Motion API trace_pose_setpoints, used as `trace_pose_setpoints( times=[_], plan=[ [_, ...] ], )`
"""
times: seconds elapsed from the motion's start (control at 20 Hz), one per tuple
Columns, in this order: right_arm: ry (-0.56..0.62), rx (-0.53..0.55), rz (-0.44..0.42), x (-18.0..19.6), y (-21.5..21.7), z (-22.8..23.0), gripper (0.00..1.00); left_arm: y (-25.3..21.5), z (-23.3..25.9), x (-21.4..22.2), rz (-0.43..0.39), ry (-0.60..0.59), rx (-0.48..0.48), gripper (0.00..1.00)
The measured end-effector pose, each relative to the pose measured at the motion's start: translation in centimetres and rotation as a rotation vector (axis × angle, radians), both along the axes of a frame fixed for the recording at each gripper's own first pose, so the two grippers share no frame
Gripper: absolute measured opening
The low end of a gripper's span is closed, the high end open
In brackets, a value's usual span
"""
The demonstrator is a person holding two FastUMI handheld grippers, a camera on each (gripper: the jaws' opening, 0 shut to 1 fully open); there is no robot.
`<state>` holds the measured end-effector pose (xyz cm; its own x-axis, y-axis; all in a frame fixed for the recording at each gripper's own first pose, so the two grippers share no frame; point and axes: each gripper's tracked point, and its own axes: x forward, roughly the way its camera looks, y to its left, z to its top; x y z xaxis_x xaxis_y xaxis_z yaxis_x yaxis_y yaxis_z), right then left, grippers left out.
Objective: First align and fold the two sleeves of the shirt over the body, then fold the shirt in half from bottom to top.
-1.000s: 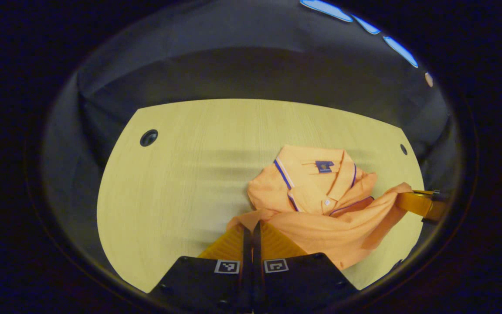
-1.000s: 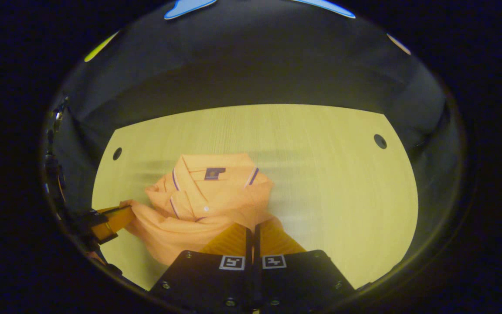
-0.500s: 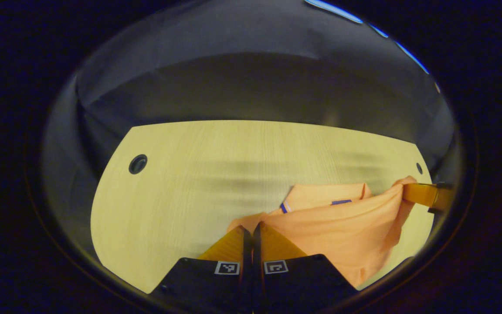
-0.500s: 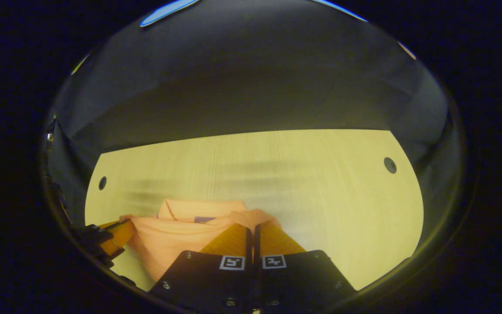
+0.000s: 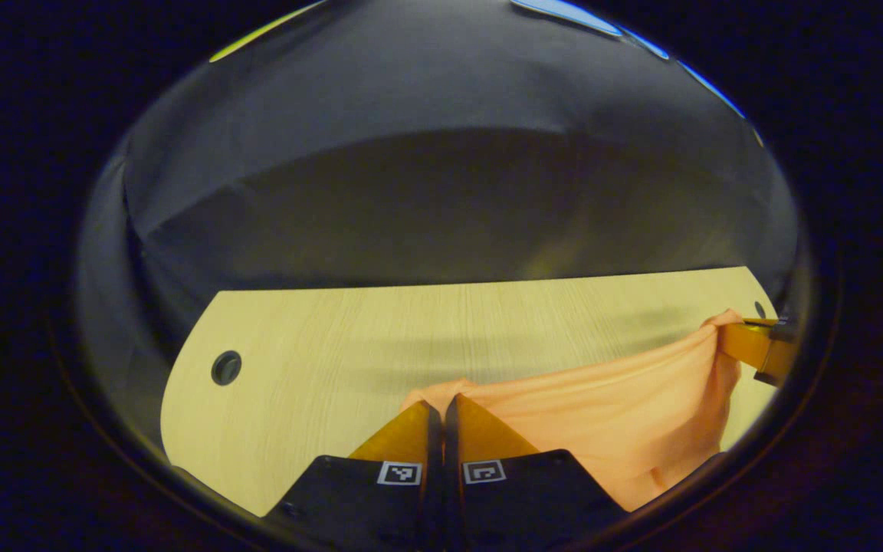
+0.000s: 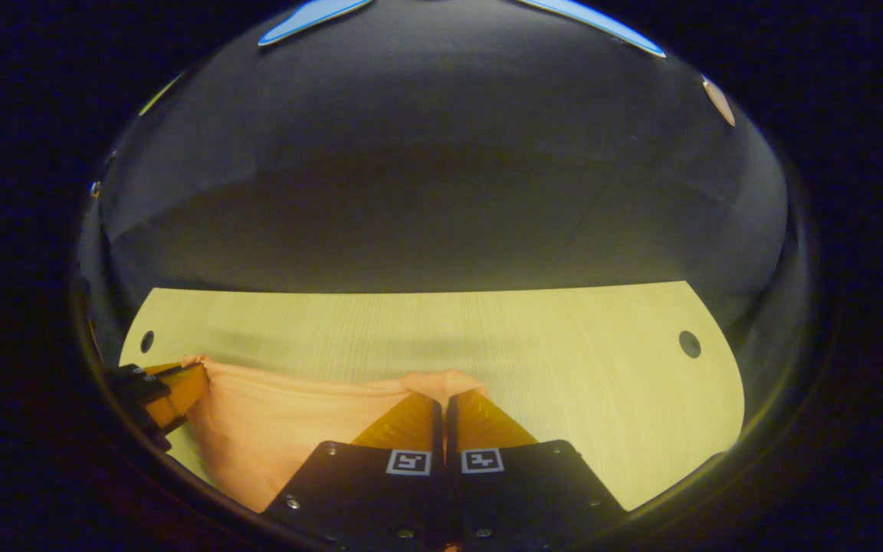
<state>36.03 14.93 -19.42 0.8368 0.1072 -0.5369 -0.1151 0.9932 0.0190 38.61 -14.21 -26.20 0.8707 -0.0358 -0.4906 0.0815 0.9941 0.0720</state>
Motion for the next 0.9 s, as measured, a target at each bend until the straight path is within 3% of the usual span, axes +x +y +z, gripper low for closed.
trace_pose_setpoints(
  times=[0.4, 0.5, 0.55, 0.6, 0.7, 0.75, 0.8, 0.9],
  plan=[
    [0.032, -0.015, -0.013, 0.1, -0.1, -0.3, 0.00, 0.1, -0.4, 0.2, -0.015, 0.000, 0.004, 0.06],
    [0.062, 0.011, -0.007, 0.0, 0.2, -0.4, 0.01, -0.2, -0.5, -0.1, -0.032, 0.013, -0.020, 0.13],
    [0.071, 0.027, -0.006, -0.2, 0.2, -0.5, 0.05, 0.0, -0.5, -0.3, -0.027, 0.021, -0.011, 0.34],
    [0.080, 0.040, -0.009, -0.3, 0.0, -0.8, 0.12, -0.1, -1.0, -0.4, -0.026, 0.027, 0.004, 0.56],
    [0.077, 0.049, -0.016, -0.9, -0.5, -0.1, 0.50, -0.1, -1.0, -0.4, -0.022, 0.027, 0.015, 0.99],
    [0.071, 0.048, -0.018, -0.7, -0.7, -0.4, 0.70, 0.0, -0.7, -0.5, -0.020, 0.021, 0.006, 0.95],
    [0.065, 0.046, -0.018, -0.9, -0.7, -0.2, 0.76, 0.0, -0.5, -0.6, -0.017, 0.017, 0.001, 0.94],
    [0.051, 0.042, -0.015, -1.4, -1.0, 0.4, 0.78, 0.0, 0.2, -0.8, -0.013, 0.013, -0.007, 0.92]
  ],
)
